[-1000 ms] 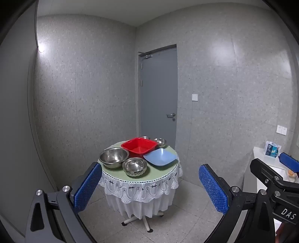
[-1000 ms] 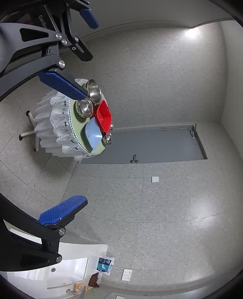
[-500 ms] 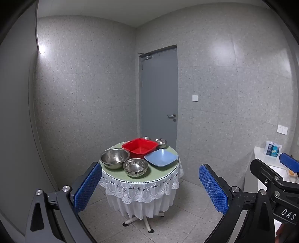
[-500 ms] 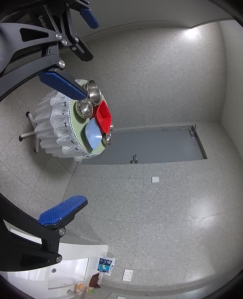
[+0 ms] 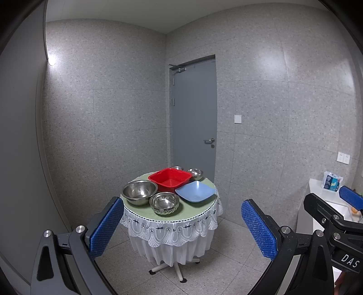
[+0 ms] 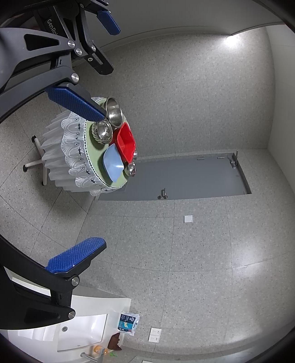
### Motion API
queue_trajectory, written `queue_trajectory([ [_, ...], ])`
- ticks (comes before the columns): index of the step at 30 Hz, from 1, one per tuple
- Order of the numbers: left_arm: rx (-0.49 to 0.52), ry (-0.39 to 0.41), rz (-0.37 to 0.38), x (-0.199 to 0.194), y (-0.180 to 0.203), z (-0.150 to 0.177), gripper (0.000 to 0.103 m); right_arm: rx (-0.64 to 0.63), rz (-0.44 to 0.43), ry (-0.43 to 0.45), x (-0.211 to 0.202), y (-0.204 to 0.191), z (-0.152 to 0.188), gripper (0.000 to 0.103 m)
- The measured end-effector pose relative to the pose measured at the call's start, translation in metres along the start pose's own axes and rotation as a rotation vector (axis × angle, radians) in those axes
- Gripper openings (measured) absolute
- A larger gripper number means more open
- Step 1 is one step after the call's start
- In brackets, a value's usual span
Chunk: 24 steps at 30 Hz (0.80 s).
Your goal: Organize plates and bowls
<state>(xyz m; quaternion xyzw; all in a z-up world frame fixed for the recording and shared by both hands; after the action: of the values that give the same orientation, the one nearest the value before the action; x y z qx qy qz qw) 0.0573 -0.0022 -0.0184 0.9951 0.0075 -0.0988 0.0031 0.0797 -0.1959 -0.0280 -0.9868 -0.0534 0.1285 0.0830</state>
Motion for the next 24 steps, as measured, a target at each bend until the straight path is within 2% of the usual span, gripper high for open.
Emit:
queue_trajectory([
  [24,0.004,0.006,-0.012,-0.0056,0.0031,0.0012,0.102,0.0,-0.004,0.001,0.0026,-0.0059,-0.0006,0.103],
])
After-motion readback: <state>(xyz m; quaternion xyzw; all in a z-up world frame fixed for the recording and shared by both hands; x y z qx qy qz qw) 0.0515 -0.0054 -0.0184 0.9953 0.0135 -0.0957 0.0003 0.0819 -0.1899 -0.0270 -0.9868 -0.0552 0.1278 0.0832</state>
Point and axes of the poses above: each gripper's, at about its wrist camera, not at the fingertips, and x roughly the way its jaws point, y to its right, z to its underside, the point moved 6 cm from there along x, roughly the way its jaws point, and after that the axes turned 6 degrees about y, right-handed, at the moved point
